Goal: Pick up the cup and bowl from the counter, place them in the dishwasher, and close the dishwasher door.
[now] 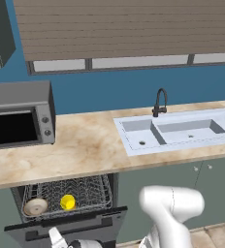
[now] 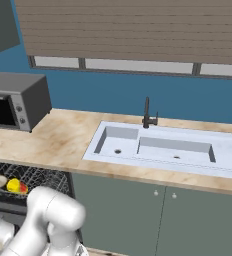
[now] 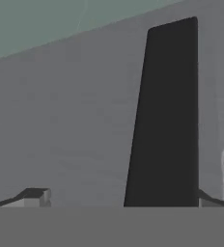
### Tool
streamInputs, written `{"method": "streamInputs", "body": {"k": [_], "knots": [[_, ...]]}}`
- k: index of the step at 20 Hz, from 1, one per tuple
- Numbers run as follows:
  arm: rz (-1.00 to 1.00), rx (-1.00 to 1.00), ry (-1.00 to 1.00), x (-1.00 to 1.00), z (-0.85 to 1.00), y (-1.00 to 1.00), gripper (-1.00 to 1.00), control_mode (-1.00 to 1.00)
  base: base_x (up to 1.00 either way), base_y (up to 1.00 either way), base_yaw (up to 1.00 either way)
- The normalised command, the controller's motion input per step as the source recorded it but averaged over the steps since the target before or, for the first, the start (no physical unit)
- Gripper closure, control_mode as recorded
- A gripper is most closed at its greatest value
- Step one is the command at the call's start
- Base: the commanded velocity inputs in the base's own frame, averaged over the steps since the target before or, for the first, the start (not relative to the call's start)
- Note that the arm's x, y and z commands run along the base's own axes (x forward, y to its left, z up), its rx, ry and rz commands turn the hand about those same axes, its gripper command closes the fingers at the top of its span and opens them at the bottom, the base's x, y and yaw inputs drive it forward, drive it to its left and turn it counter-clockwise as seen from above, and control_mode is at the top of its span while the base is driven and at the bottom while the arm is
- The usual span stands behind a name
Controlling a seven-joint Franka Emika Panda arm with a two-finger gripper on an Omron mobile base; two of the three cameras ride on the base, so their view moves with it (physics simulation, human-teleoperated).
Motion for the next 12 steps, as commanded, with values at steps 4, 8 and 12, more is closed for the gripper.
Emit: {"method": "streamInputs", "body": {"k": [4,8,12], "knots": [[0.00,-0.16,-0.19,0.99,-0.46,0.00,-1.00,-1.00,0.00,0.00,0.00],[0.00,-0.17,-0.19,0.74,-0.53,0.00,-1.00,-1.00,0.00,0.00,0.00],[0.00,-0.16,-0.16,0.60,-0.48,0.02,-1.00,-1.00,0.00,0.00,0.00]]}}
